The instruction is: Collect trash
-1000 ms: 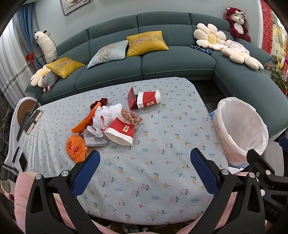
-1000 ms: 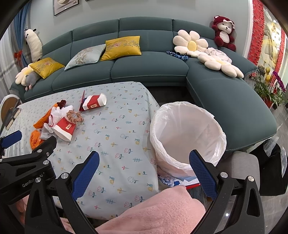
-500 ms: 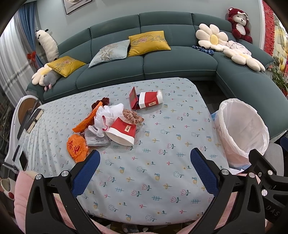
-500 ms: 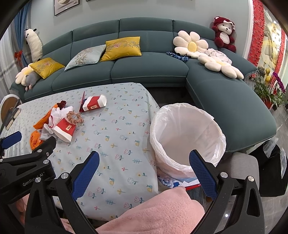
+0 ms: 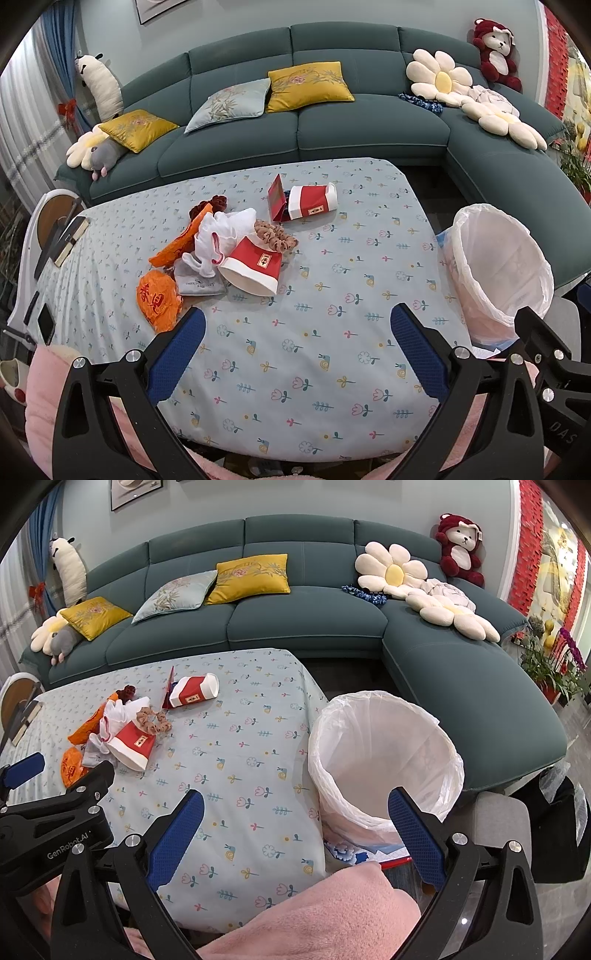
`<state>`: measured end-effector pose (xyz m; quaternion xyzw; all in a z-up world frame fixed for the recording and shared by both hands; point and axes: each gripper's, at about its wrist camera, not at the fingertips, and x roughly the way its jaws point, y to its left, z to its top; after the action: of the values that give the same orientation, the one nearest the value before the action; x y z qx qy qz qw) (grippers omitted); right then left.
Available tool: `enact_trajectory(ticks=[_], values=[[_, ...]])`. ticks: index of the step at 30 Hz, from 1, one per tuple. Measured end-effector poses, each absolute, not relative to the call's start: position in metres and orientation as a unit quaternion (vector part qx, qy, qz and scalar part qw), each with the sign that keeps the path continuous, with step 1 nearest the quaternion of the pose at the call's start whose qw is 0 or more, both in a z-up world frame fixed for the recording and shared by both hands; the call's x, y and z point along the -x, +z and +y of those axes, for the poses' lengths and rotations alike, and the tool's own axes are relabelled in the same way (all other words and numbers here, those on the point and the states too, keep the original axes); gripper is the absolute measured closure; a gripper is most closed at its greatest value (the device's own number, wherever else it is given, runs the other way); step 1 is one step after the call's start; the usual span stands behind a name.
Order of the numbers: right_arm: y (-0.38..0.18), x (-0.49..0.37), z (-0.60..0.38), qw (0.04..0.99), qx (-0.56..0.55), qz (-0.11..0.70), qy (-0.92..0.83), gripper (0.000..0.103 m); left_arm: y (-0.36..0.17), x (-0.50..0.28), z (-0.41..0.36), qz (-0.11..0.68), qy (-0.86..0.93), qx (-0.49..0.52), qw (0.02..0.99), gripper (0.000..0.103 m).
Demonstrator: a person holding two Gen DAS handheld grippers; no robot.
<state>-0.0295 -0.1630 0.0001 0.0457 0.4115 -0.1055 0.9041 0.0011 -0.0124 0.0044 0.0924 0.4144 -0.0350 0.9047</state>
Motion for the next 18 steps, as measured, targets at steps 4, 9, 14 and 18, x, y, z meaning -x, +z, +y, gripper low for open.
enact_trajectory(ticks=[4, 9, 14, 18], values=[[0.0001, 0.0293, -0.1628, 0.904, -0.046, 0.411, -0.105, 0.007, 0.0040, -0.0019, -0.0116, 0.415, -0.034, -0.091, 0.905, 0.007], [0.0004, 0.0292, -0.1631, 0.904, -0.046, 0.412, -0.105, 0.007, 0.0039, -0.0021, -0.0109, 0.415, -0.034, -0.090, 0.905, 0.007], [0.0006, 0.0291, -0.1629, 0.904, -0.046, 0.412, -0.105, 0.007, 0.0040, -0.0023, -0.0108, 0.415, -0.034, -0.090, 0.905, 0.007], [0.0008, 0.0285, -0.1627, 0.904, -0.045, 0.411, -0.106, 0.007, 0.0038, -0.0027, -0.0102, 0.415, -0.034, -0.090, 0.905, 0.007]])
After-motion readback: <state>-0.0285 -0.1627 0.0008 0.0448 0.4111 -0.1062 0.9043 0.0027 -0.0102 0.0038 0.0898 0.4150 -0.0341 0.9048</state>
